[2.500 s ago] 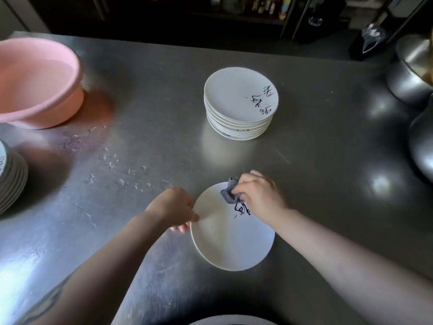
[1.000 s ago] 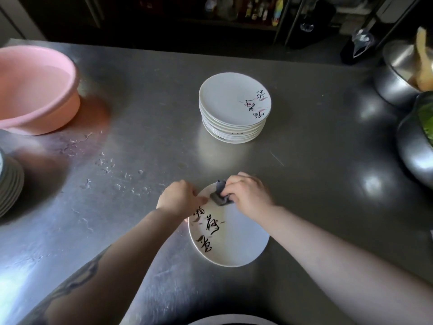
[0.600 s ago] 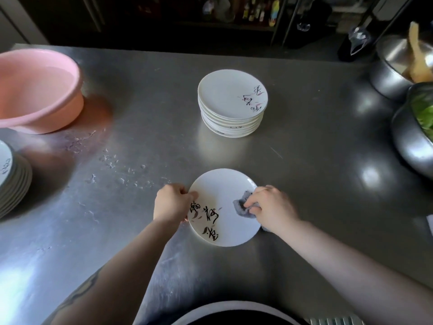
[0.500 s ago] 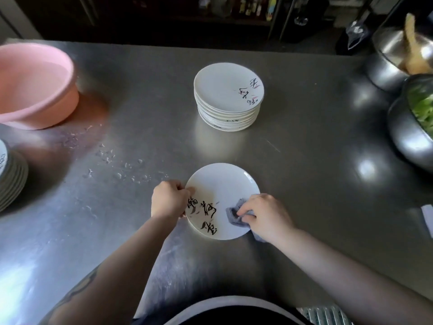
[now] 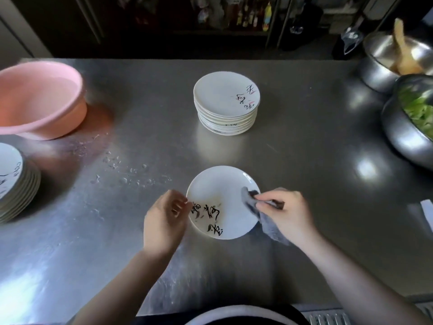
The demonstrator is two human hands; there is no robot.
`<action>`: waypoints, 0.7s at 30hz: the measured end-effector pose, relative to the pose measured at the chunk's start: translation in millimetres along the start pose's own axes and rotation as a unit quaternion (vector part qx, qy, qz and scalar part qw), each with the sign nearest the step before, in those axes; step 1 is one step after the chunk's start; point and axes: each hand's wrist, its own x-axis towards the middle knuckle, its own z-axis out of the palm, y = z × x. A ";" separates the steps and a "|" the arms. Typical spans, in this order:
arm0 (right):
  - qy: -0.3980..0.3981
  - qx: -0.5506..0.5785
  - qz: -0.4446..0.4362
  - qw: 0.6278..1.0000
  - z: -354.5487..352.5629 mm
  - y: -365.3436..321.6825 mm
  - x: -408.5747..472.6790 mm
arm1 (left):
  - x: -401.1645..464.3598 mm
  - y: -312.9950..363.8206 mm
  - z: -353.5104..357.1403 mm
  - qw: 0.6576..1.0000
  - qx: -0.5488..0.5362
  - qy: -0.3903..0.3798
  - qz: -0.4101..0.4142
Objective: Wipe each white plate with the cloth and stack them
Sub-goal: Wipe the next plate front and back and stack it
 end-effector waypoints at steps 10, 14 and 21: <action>0.031 0.040 0.023 0.998 -4.5 16.9 -26.7 | -32.8 -16.3 40.5 0.945 0.041 -0.128 0.297; 0.030 0.032 0.016 0.999 -0.6 20.0 -32.4 | -29.7 -21.2 44.4 0.949 0.037 -0.109 0.292; 0.049 0.057 -0.003 0.997 -4.7 11.8 -33.3 | -26.6 -13.6 35.6 0.936 0.026 -0.085 0.341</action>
